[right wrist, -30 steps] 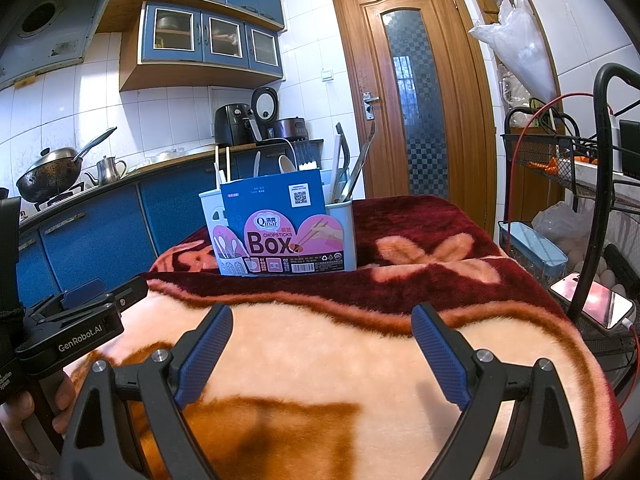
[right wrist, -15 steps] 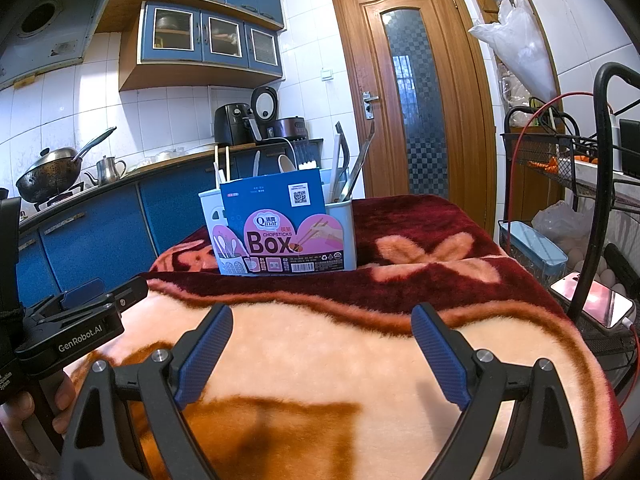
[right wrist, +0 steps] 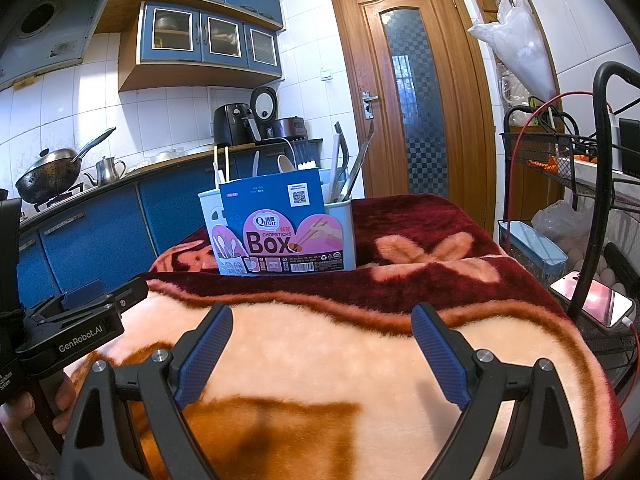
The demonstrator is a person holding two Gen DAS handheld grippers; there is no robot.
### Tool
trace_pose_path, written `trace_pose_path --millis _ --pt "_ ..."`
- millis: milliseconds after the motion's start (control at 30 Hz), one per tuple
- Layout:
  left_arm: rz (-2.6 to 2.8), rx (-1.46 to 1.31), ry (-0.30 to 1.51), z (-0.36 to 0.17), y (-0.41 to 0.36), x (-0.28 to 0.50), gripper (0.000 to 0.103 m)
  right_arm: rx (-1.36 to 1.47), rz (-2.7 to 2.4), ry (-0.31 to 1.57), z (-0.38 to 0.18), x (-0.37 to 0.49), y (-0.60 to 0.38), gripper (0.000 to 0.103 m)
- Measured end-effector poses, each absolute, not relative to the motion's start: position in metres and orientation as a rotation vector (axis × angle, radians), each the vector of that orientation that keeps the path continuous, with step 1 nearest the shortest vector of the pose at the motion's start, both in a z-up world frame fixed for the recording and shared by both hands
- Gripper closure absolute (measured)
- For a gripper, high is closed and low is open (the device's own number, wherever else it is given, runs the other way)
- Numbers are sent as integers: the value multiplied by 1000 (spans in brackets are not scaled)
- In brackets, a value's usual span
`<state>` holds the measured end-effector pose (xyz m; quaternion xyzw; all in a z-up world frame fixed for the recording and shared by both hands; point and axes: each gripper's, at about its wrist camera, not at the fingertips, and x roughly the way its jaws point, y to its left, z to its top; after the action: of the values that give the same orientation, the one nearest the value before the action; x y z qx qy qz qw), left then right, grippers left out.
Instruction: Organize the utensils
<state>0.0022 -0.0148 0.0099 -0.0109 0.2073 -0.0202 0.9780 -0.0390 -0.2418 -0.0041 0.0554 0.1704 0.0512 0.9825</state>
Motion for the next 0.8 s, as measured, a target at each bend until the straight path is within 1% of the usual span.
trace_pose_path --millis 533,800 --pt "-40 -22 412 11 -15 0 26 116 98 355 -8 -40 -243 10" --pt "-49 -22 394 26 -16 -8 26 149 122 335 6 -47 -244 10"
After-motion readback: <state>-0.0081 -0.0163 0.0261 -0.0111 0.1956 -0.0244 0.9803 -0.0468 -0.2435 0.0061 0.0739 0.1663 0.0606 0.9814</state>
